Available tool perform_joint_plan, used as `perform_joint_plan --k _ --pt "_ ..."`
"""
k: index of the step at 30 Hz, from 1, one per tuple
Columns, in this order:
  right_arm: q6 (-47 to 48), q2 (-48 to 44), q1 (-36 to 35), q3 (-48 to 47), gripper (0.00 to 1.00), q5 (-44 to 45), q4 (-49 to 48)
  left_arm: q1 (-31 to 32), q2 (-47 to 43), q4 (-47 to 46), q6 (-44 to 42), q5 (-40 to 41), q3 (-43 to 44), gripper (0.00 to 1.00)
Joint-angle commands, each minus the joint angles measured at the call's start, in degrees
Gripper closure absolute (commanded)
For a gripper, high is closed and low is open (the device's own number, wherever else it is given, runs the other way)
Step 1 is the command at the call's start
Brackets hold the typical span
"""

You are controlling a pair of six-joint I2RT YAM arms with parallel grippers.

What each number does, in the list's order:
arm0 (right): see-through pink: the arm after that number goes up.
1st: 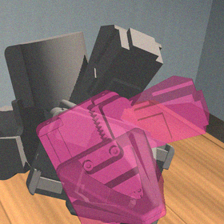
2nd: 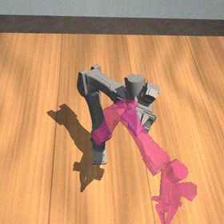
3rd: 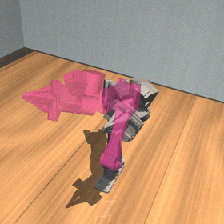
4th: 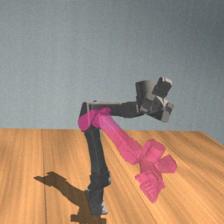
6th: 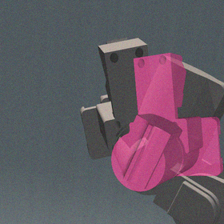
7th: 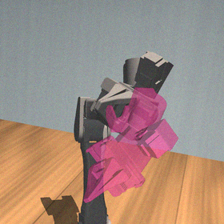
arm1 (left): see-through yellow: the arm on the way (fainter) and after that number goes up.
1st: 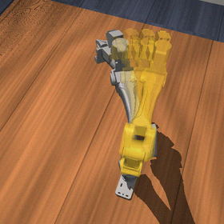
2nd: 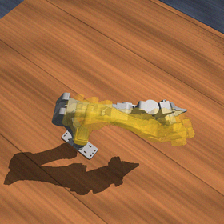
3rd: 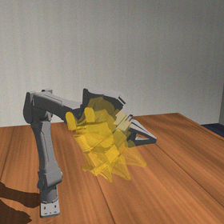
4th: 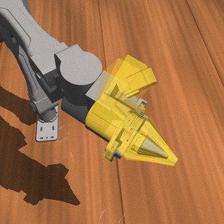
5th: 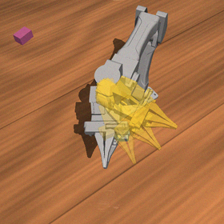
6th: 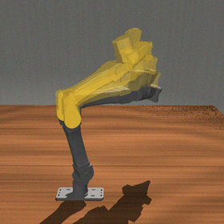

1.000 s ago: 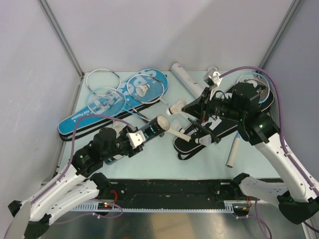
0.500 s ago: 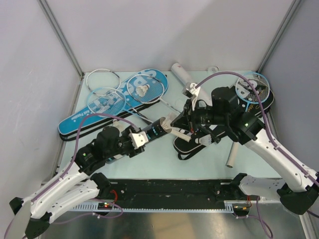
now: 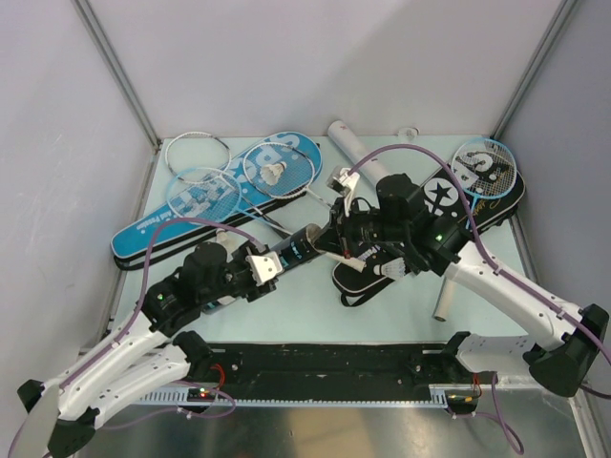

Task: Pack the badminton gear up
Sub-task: Place the shuttlecock at the shuttle tube.

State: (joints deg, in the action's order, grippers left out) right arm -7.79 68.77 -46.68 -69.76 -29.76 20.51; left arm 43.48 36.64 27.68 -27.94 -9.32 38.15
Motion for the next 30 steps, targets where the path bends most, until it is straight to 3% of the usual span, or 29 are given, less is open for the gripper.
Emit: perform_joint_plan --k 1,8,16,21,30 --pt "-3.06 0.89 -1.34 1.39 1.00 -0.28 -6.20 0.21 -1.34 -5.79 -0.02 -1.98 1.82 0.74" --pt "-5.45 2.46 -1.75 1.93 0.99 -1.36 -7.98 0.24 -1.29 -6.42 0.28 -1.22 1.61 0.74" --pt "-9.36 1.66 -0.74 1.92 0.85 -1.62 -8.20 0.21 -1.05 -7.10 0.96 -0.81 1.83 0.74" --pt "-12.15 -0.50 0.80 1.89 0.64 -1.06 -7.13 0.27 -1.05 -7.62 2.37 -0.03 2.14 0.74" --pt "-15.39 -10.09 4.95 1.86 0.15 0.24 -11.24 0.28 0.06 -9.69 8.97 0.93 2.90 0.75"
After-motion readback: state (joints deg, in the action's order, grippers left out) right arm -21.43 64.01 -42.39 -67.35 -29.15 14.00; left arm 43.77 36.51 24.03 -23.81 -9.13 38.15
